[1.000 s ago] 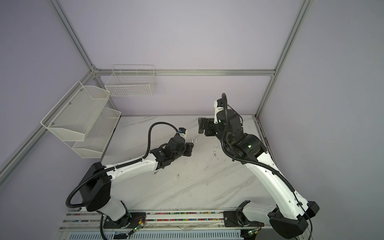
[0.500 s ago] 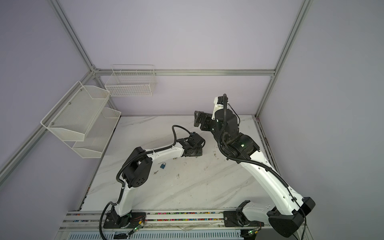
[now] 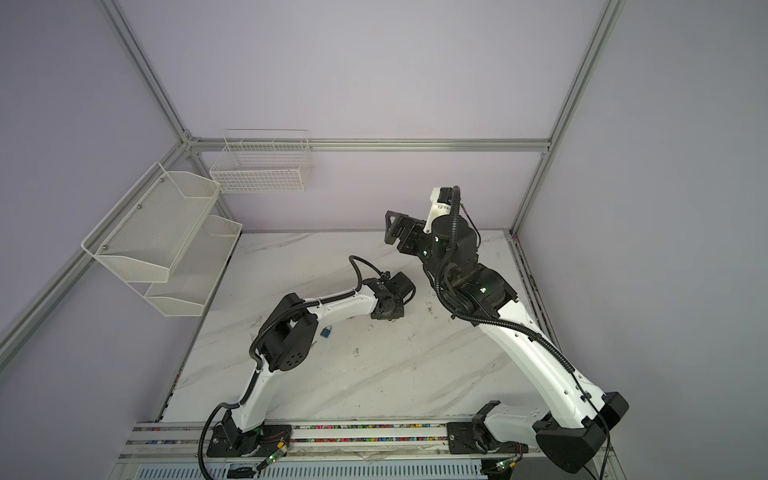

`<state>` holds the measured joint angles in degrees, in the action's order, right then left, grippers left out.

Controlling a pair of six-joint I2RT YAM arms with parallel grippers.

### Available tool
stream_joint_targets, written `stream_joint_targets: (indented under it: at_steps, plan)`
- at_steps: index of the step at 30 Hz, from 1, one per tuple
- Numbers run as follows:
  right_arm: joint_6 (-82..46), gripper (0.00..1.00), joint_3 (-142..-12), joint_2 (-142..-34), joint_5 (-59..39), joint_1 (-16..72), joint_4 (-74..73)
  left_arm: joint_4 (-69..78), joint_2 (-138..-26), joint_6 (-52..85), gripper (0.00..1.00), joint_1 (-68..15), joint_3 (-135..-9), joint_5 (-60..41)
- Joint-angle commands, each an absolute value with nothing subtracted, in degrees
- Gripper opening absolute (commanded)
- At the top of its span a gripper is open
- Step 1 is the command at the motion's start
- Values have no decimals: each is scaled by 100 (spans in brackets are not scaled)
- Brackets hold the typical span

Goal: Unlock with the key
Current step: 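Lower the black padlock and open the left gripper while the right arm swings inward, then move the right gripper over the small silver key while the left gripper draws back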

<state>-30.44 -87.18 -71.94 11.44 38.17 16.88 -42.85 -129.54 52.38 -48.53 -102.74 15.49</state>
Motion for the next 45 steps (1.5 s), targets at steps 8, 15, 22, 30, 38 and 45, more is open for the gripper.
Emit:
stream_joint_targets:
  at_steps: [8,15,22,30,38,45]
  plan:
    - [-3381,98,-8553,-7042,736,3803,962,-4491,-12901,5396,48,-4818,-10838,1388]
    - [-3436,98,-8499,-7016,648,3798,889,-4297,-12232,5432,55,-4730,-10503,1256]
    - [-3405,98,-8487,-7127,282,3797,1280,-3312,-10495,5478,57,-4482,-8798,1414]
    - [-3370,97,-7853,-7184,384,3794,1863,-3000,-8165,5012,60,-3984,-6693,2001]
    - [-3886,89,-7553,-8162,903,4785,2136,-3553,-6300,4378,67,-3041,-5755,2005]
    - [-4720,77,-7456,-9152,1144,5711,2062,-4020,-5475,4302,71,-2283,-5492,1659]
